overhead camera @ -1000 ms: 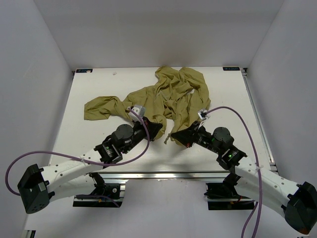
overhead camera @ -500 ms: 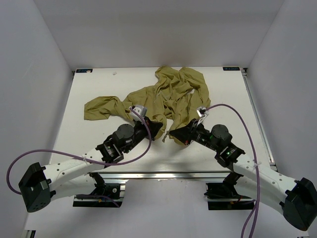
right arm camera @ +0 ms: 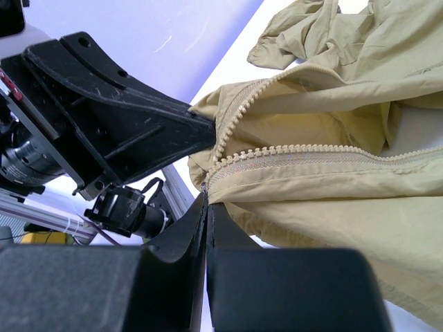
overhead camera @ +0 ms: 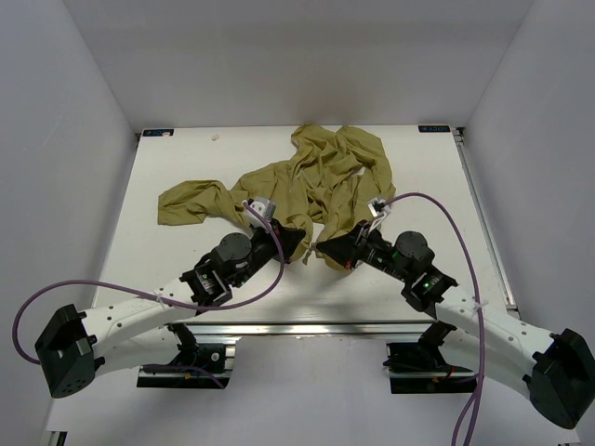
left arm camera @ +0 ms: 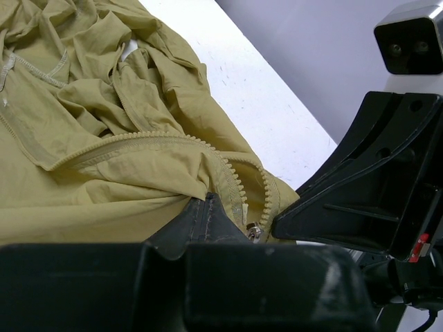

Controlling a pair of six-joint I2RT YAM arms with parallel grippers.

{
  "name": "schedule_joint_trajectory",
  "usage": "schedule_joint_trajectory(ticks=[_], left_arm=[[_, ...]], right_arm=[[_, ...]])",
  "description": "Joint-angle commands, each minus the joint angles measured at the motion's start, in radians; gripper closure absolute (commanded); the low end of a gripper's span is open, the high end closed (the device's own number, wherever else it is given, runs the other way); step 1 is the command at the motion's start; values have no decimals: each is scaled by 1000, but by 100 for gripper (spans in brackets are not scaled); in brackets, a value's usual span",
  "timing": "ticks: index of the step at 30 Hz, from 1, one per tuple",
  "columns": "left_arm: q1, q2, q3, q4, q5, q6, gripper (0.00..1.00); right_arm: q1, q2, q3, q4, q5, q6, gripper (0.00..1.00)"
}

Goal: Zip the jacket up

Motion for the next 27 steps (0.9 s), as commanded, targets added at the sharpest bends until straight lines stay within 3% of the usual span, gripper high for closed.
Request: schedule_joint_trajectory(ticks=[1,27], left_arm=[[1,-9,-14,30,-1,10,100],[1,-60,-68,79,75,51,100]], right_arm=[[3,10,53,78,11,12,100],[3,28,116,-54,88,35,100]])
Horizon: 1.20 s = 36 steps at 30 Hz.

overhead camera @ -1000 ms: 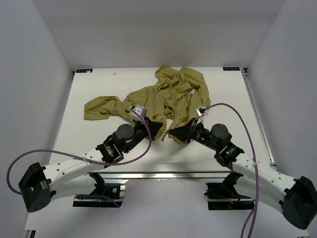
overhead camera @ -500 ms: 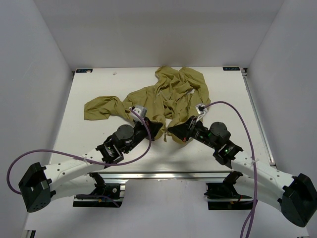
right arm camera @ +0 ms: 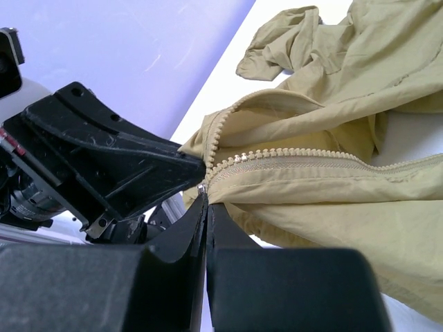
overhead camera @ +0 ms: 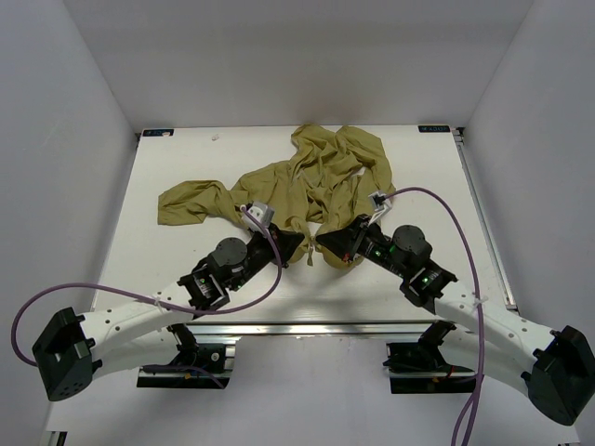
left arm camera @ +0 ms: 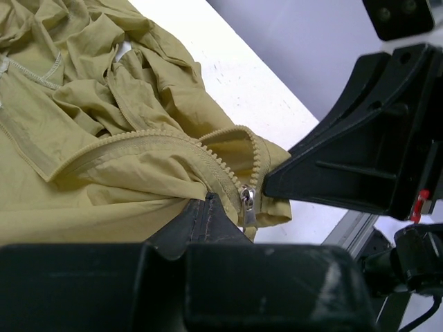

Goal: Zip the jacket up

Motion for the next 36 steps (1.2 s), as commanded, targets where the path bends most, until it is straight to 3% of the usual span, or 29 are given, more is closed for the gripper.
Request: schedule_joint_trajectory(ticks=[1,16,21,36], left_arm=[[1,-32,-18,36,57,51,100],[1,-85,-66,19,202,200,100],[1,-86,-72,3,317,236,100],[1,-112,-83,-86,433,295,100]], right_arm=[[3,3,58,-14,14,-10,100],[-7,20,137,-181,-81,-92,100],[-32,25,151,-198,-130,-99,100],[-167,115,191,-290,-567,-209,100]])
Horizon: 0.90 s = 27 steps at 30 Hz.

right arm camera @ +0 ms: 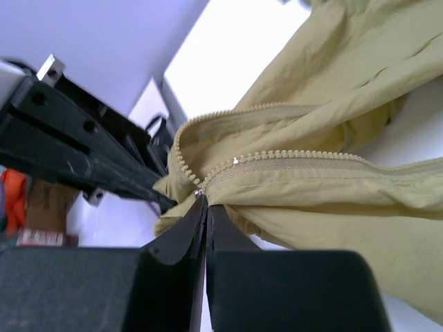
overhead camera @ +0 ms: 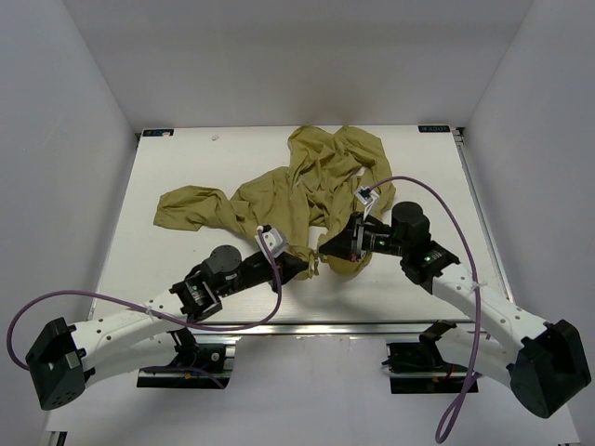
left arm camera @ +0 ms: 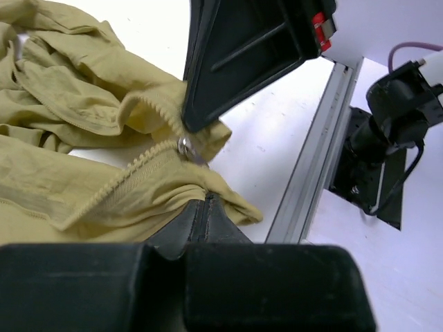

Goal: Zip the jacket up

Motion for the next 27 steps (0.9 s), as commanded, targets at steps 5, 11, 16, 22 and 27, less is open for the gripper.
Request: schedule_joint_trajectory(ticks=[5,11,16,22,27], left_arm=[[1,-6,19,-75,34,-32,66],[3,-23,7,-111,-2,-94,27],[3,-48,-15,-132,-5,-165,12],[4,-98,-85,-124,-1,-355,2],[56,-63,-147,-53,83,-553,2]], right_arm=[[-4,39,45,-62,-166,-99,100],[-1,50,13,-56,-199,-92,100],[-2,50,-33,-32,-209,-51,100],[-1,60,-116,31,-225,7,100],[13,57,-180,80,-185,64,100]])
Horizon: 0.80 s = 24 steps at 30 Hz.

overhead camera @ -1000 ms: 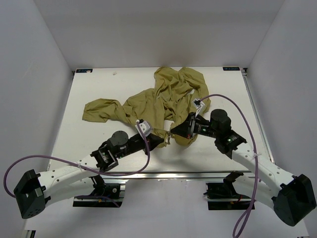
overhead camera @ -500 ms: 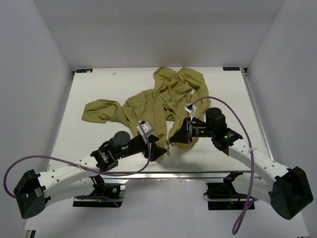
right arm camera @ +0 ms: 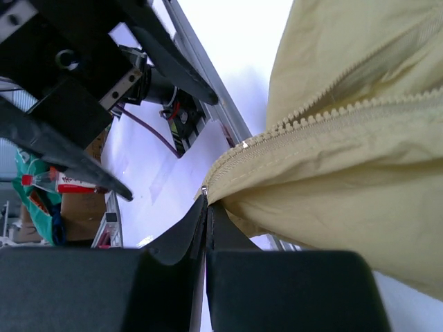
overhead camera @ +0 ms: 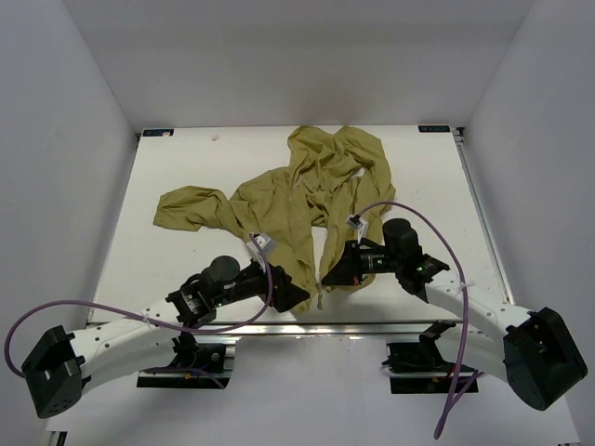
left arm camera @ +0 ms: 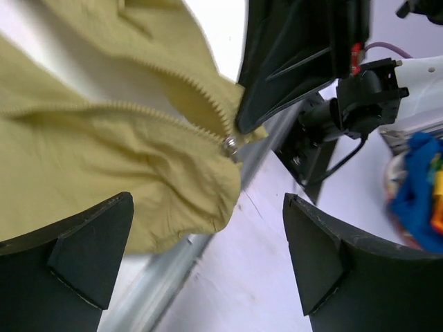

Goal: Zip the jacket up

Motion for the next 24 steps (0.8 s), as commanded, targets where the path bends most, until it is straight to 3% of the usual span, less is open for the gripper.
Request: schedule_joint_trajectory(ticks=[1,4,8,18,24], left_arm=[[56,27,-37,80,143,-182,2],[146,102,-89,244,337,-279,2],[206,229,-161,527,483,-400,2],[208,412,-108,686,566,-430,3],[206,487,-75,732,589,-429,10]], right_arm=[[15,-1,-39,104,10,62,100],[26,-2,-85,174,24,115,100],[34,-8,-109,208,52,142,100],[51,13,-120,270,72,171,100],[52,15,-115,282,70,175,100]])
